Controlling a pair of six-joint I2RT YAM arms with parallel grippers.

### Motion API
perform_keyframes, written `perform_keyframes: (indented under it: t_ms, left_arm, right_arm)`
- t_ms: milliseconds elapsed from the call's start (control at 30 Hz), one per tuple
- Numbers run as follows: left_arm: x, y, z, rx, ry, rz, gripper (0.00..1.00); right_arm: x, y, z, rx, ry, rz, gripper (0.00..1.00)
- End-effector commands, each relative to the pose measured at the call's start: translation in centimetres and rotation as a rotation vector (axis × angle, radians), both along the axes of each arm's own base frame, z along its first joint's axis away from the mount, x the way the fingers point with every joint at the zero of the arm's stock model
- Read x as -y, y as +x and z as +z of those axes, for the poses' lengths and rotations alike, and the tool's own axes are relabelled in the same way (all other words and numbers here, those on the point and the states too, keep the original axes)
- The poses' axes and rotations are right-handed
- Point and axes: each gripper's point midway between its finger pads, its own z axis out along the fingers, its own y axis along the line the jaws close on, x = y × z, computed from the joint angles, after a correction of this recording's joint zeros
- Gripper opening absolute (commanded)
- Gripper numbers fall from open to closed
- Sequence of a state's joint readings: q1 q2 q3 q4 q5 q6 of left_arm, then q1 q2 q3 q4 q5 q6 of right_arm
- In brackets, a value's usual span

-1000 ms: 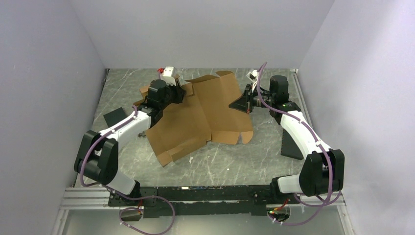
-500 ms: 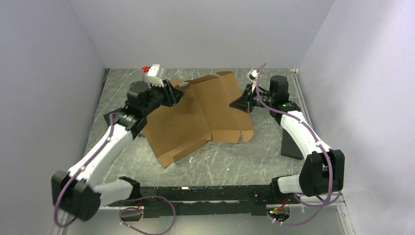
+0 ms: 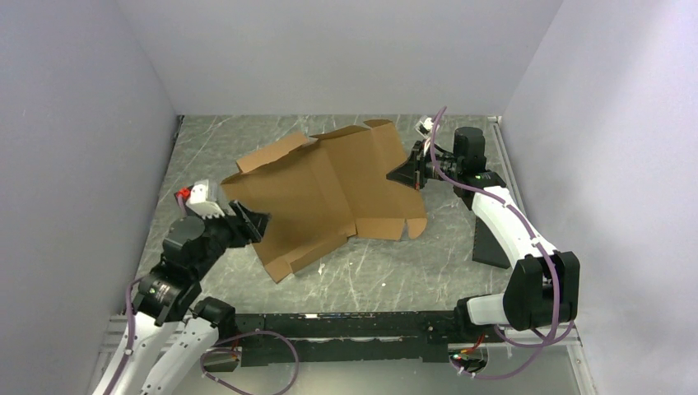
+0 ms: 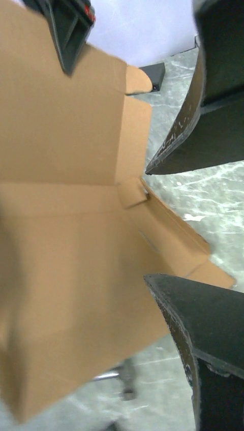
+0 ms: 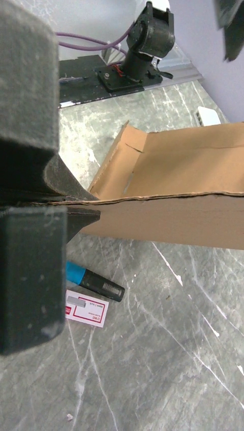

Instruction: Fold the paper box

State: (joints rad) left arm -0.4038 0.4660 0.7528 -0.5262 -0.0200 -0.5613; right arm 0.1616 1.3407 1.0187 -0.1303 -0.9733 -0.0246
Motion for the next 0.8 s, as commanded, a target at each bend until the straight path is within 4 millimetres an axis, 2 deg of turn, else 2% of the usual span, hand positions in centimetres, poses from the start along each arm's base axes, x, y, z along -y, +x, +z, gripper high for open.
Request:
perform_keyframes:
  t_ms: [0, 67, 133, 200, 267, 333, 633, 767]
  left_arm:
    - [-1.1, -1.3, -7.9, -0.264, -0.01, 0.101, 0.79]
    - [-1.3, -1.4, -10.3, -0.365, 0.009, 0.134, 0.82]
    - [-1.7, -0.8, -11.2, -0.399, 0.034, 0.172, 0.83]
    - [-1.9, 0.1, -11.0, -0.375, 0.028, 0.194, 0.83]
    - [-1.4, 1.6, -9.7, -0.268, -0.015, 0.185, 0.86]
    - [-1.7, 2.3, -9.8, -0.211, -0.027, 0.206, 0.87]
    - [-5.6, 1.8, -12.2, -0.205, 0.014, 0.405, 0.85]
    - [-5.8, 2.5, -13.0, -0.218, 0.023, 0.43, 0.82]
  right_arm:
    - [0.0, 0.0, 1.3, 0.058, 0.001, 0.011, 0.0]
    - [0.0, 0.0, 1.2, 0.055, 0.001, 0.011, 0.0]
    - [0.0, 0.0, 1.2, 0.055, 0.001, 0.012, 0.0]
    - [0.0, 0.0, 1.2, 0.055, 0.002, 0.011, 0.0]
    - [0.0, 0.0, 1.2, 0.055, 0.003, 0.013, 0.0]
    - [0.0, -0.1, 1.2, 0.055, 0.003, 0.015, 0.0]
    - [0.1, -0.2, 1.3, 0.052, 0.016, 0.021, 0.0]
    - [0.1, -0.2, 1.2, 0.048, 0.015, 0.022, 0.0]
